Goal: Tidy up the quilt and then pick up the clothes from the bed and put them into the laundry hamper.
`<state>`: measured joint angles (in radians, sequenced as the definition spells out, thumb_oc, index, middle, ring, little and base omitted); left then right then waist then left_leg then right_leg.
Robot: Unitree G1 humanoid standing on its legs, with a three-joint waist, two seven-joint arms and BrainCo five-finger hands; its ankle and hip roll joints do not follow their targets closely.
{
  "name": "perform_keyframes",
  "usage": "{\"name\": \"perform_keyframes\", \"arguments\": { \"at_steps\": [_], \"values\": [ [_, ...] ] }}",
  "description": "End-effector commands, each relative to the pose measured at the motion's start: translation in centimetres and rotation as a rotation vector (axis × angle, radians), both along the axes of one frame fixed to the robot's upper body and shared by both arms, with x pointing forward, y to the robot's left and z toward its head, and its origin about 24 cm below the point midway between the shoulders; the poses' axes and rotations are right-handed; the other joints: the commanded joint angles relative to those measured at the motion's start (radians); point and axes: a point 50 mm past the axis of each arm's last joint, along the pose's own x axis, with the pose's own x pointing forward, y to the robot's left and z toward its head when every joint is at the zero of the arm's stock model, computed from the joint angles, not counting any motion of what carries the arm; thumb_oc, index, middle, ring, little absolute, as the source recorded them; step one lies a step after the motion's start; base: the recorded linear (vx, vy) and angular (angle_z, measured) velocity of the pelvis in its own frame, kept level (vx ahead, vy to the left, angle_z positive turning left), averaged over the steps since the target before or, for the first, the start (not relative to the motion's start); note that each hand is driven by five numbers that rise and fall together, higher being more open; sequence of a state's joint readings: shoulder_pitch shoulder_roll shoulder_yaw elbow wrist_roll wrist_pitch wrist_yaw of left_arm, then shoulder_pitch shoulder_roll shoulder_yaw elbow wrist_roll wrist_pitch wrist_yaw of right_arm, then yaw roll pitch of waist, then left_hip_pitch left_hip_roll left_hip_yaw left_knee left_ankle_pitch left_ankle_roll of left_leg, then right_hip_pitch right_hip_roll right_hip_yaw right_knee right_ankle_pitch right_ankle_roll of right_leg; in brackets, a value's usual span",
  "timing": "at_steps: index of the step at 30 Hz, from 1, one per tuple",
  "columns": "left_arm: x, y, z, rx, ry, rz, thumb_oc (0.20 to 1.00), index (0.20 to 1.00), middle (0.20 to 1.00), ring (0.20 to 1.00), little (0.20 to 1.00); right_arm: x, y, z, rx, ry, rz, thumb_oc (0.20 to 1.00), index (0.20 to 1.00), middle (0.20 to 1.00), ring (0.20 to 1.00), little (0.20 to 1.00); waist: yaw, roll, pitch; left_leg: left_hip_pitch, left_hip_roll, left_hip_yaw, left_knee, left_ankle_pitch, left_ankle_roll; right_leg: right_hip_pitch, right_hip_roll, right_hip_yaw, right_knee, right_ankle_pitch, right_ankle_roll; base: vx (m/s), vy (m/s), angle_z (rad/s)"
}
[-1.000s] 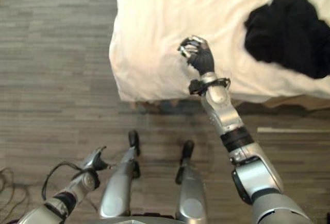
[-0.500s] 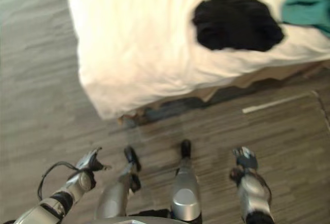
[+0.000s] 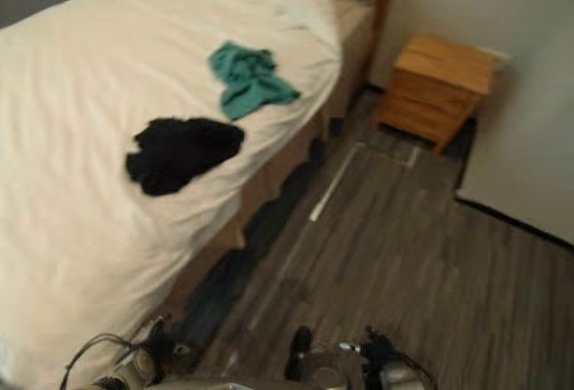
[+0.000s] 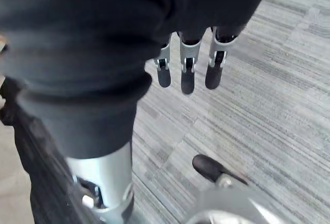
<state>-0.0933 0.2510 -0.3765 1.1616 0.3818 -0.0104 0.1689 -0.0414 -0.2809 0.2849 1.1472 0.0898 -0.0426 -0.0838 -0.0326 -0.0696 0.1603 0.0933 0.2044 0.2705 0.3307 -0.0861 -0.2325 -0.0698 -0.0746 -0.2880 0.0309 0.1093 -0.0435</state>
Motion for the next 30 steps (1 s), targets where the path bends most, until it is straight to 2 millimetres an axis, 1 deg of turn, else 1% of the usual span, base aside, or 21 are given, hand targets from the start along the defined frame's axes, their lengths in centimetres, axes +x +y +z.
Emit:
{"name": "perform_keyframes", "arguments": {
  "at_steps": [1, 2, 3, 4, 7, 9, 10, 11, 12, 14, 16, 18, 19, 20, 22, 23, 24, 25, 27, 28, 30],
  "values": [
    [4.1, -0.5, 1.5, -0.019, -0.121, -0.005, 1.000, 1.000, 1.000, 1.000, 1.000, -0.1, -1.6, 0.2, -0.079, 0.030, 0.037, 1.000, 1.000, 1.000, 1.000, 1.000, 0.015, -0.011, 0.039, -0.133, -0.112, -0.120, -0.079, -0.011, 0.098, 0.081, -0.091, 0.048, -0.067, -0.130, 0.201, 0.30, 0.151, -2.46],
    [4.2, -0.7, 1.5, -0.036, -0.125, 0.000, 1.000, 1.000, 1.000, 1.000, 1.000, 0.1, -2.1, 0.4, -0.104, 0.039, 0.048, 1.000, 1.000, 1.000, 1.000, 1.000, 0.033, 0.004, 0.028, -0.134, -0.161, -0.238, -0.197, 0.001, 0.100, 0.093, -0.061, 0.132, -0.086, -0.129, 0.214, 0.22, 0.104, -2.20],
    [4.0, -0.6, 1.5, -0.027, -0.117, -0.012, 1.000, 1.000, 1.000, 1.000, 1.000, 0.0, -2.4, 0.4, -0.130, 0.053, 0.079, 1.000, 1.000, 1.000, 1.000, 1.000, 0.038, 0.011, 0.020, -0.117, -0.185, -0.288, -0.240, -0.006, 0.118, 0.093, -0.044, 0.167, -0.074, -0.137, 0.210, 0.22, 0.103, -1.79],
    [4.0, -0.6, 1.5, -0.026, -0.117, -0.012, 1.000, 1.000, 1.000, 1.000, 1.000, 0.0, -2.4, 0.4, -0.130, 0.053, 0.079, 1.000, 1.000, 1.000, 1.000, 1.000, 0.038, 0.010, 0.018, -0.118, -0.186, -0.287, -0.243, -0.001, 0.118, 0.089, -0.045, 0.167, -0.074, -0.135, 0.210, 0.14, 0.048, -1.98],
    [3.5, -0.4, 1.2, -0.037, -0.096, 0.000, 1.000, 1.000, 1.000, 1.000, 1.000, -1.1, -2.0, 0.0, -0.085, 0.062, 0.018, 1.000, 1.000, 1.000, 1.000, 1.000, 0.022, 0.023, -0.001, -0.063, -0.161, -0.228, -0.342, 0.043, 0.135, 0.088, -0.017, 0.211, -0.025, -0.146, 0.202, 0.17, 0.057, -1.53],
    [2.5, 0.2, 0.8, -0.026, -0.057, 0.024, 1.000, 1.000, 1.000, 1.000, 1.000, -0.6, -1.6, 0.0, -0.067, 0.040, -0.010, 1.000, 1.000, 1.000, 1.000, 1.000, 0.010, 0.031, -0.006, -0.010, -0.148, -0.163, -0.405, 0.069, 0.140, 0.049, -0.035, 0.157, 0.085, -0.134, 0.237, 0.14, 0.067, -0.10],
    [2.5, 0.2, 0.8, -0.026, -0.057, 0.024, 1.000, 1.000, 1.000, 1.000, 1.000, -0.6, -1.6, 0.0, -0.067, 0.040, -0.010, 1.000, 1.000, 1.000, 1.000, 1.000, 0.010, 0.030, -0.006, -0.009, -0.148, -0.161, -0.405, 0.069, 0.140, 0.047, -0.035, 0.159, 0.089, -0.136, 0.237, 0.00, 0.013, -0.51],
    [2.5, 0.5, 0.9, -0.021, -0.057, 0.035, 1.000, 1.000, 1.000, 1.000, 1.000, -0.1, -1.4, 0.2, -0.059, 0.023, -0.018, 1.000, 1.000, 1.000, 1.000, 1.000, 0.002, 0.034, 0.001, -0.005, -0.139, -0.149, -0.413, 0.080, 0.137, 0.015, -0.037, 0.161, 0.131, -0.122, 0.259, -0.02, 0.006, -0.60],
    [-0.7, 0.6, -0.5, -0.143, 0.015, 0.313, 1.000, 1.000, 1.000, 1.000, 1.000, -2.9, -3.0, -0.4, -0.077, 0.110, -0.267, 1.000, 1.000, 1.000, 1.000, 1.000, -0.007, 0.026, 0.005, -0.076, -0.112, -0.110, -0.315, 0.043, 0.113, 0.089, -0.101, 0.077, -0.071, -0.101, 0.221, 0.07, -0.005, -0.41],
    [-1.0, 0.9, -0.5, -0.118, 0.040, 0.288, 1.000, 1.000, 1.000, 1.000, 1.000, -3.5, -2.8, -0.6, -0.076, 0.139, -0.254, 1.000, 1.000, 1.000, 1.000, 1.000, -0.012, 0.029, -0.005, -0.052, -0.109, -0.104, -0.349, 0.058, 0.115, 0.093, -0.097, 0.080, -0.056, -0.110, 0.220, 0.16, -0.005, 0.05],
    [-1.6, 1.8, -0.6, -0.081, 0.058, 0.308, 1.000, 1.000, 1.000, 1.000, 1.000, -2.6, -2.4, -0.5, -0.048, 0.108, -0.238, 1.000, 1.000, 1.000, 1.000, 1.000, -0.035, 0.037, -0.005, 0.015, -0.094, -0.050, -0.396, 0.066, 0.112, 0.067, -0.090, 0.082, 0.021, -0.120, 0.223, 0.19, -0.013, -0.09],
    [-1.5, 2.1, -0.5, -0.076, 0.052, 0.317, 1.000, 1.000, 1.000, 1.000, 1.000, -2.5, -2.3, -0.5, -0.046, 0.106, -0.235, 1.000, 1.000, 1.000, 1.000, 1.000, -0.037, 0.038, -0.003, 0.021, -0.093, -0.044, -0.384, 0.057, 0.112, 0.057, -0.086, 0.087, 0.028, -0.123, 0.220, 0.10, -0.047, -0.42],
    [-1.3, 2.4, -0.3, -0.073, 0.039, 0.313, 1.000, 1.000, 1.000, 1.000, 1.000, -3.1, -2.6, -0.6, -0.060, 0.138, -0.216, 1.000, 1.000, 1.000, 1.000, 1.000, -0.035, 0.038, 0.002, -0.001, -0.094, -0.048, -0.271, 0.045, 0.109, 0.067, -0.077, 0.093, 0.005, -0.145, 0.201, 0.10, -0.061, -0.43],
    [-1.3, 2.4, -0.3, -0.073, 0.039, 0.313, 1.000, 1.000, 1.000, 1.000, 1.000, -3.1, -2.6, -0.6, -0.060, 0.137, -0.216, 1.000, 1.000, 1.000, 1.000, 1.000, -0.036, 0.039, 0.003, -0.006, -0.090, -0.050, -0.260, 0.038, 0.107, 0.069, -0.074, 0.091, 0.005, -0.145, 0.200, 0.13, -0.118, -0.34],
    [-0.6, 2.2, -0.1, -0.079, 0.020, 0.299, 1.000, 1.000, 1.000, 1.000, 1.000, -3.2, -3.2, -0.5, -0.089, 0.143, -0.199, 1.000, 1.000, 1.000, 1.000, 1.000, -0.013, 0.019, 0.040, -0.127, -0.058, -0.068, 0.026, 0.141, 0.060, 0.097, -0.073, 0.085, -0.009, -0.157, 0.171, 0.10, -0.172, -0.09],
    [-0.4, 2.2, 0.0, -0.081, 0.008, 0.308, 1.000, 1.000, 1.000, 1.000, 1.000, -3.4, -3.3, -0.4, -0.097, 0.147, -0.200, 1.000, 1.000, 1.000, 1.000, 1.000, 0.005, 0.004, 0.059, -0.195, -0.052, -0.092, 0.148, 0.167, 0.055, 0.118, -0.074, 0.078, -0.018, -0.164, 0.155, 0.19, -0.216, 0.04],
    [-0.4, 2.3, 0.0, -0.081, 0.003, 0.327, 1.000, 1.000, 1.000, 1.000, 1.000, -3.2, -3.6, -0.3, -0.100, 0.142, -0.209, 1.000, 1.000, 1.000, 1.000, 1.000, 0.022, -0.014, 0.076, -0.264, -0.063, -0.097, 0.204, 0.157, 0.063, 0.141, -0.079, 0.076, -0.035, -0.168, 0.149, 0.82, -0.005, 0.01],
    [-2.0, 2.3, -0.5, -0.126, 0.024, 0.447, 1.000, 1.000, 1.000, 1.000, 1.000, -2.9, -3.9, -0.1, -0.093, 0.120, -0.222, 1.000, 1.000, 1.000, 1.000, 1.000, 0.079, 0.005, 0.052, -0.365, -0.083, -0.056, -0.056, 0.123, 0.100, 0.239, -0.062, 0.105, -0.107, -0.218, 0.175, 0.98, 0.163, -0.03],
    [-2.6, 2.2, -0.8, -0.129, 0.046, 0.445, 1.000, 1.000, 1.000, 1.000, 1.000, -3.0, -3.9, -0.1, -0.097, 0.121, -0.213, 1.000, 1.000, 1.000, 1.000, 1.000, 0.112, 0.030, 0.037, -0.383, -0.052, -0.046, -0.292, 0.194, 0.088, 0.285, -0.053, 0.102, -0.118, -0.250, 0.196, 0.83, 0.191, -0.53],
    [-3.1, 2.4, -0.9, -0.112, 0.065, 0.438, 1.000, 1.000, 1.000, 1.000, 1.000, -3.1, -3.9, -0.2, -0.101, 0.124, -0.209, 1.000, 1.000, 1.000, 1.000, 1.000, 0.127, 0.022, 0.038, -0.386, -0.053, -0.051, -0.345, 0.220, 0.081, 0.315, -0.058, 0.100, -0.117, -0.267, 0.201, 0.58, 0.070, -1.13],
    [-4.2, 2.8, -1.1, -0.097, 0.109, 0.438, 1.000, 1.000, 1.000, 1.000, 1.000, -3.2, -3.6, -0.3, -0.095, 0.134, -0.208, 1.000, 1.000, 1.000, 1.000, 1.000, 0.135, 0.015, 0.016, -0.375, -0.064, -0.070, -0.334, 0.235, 0.106, 0.348, -0.049, 0.127, -0.075, -0.293, 0.208, 0.58, 0.103, -0.60]
  ]
}}
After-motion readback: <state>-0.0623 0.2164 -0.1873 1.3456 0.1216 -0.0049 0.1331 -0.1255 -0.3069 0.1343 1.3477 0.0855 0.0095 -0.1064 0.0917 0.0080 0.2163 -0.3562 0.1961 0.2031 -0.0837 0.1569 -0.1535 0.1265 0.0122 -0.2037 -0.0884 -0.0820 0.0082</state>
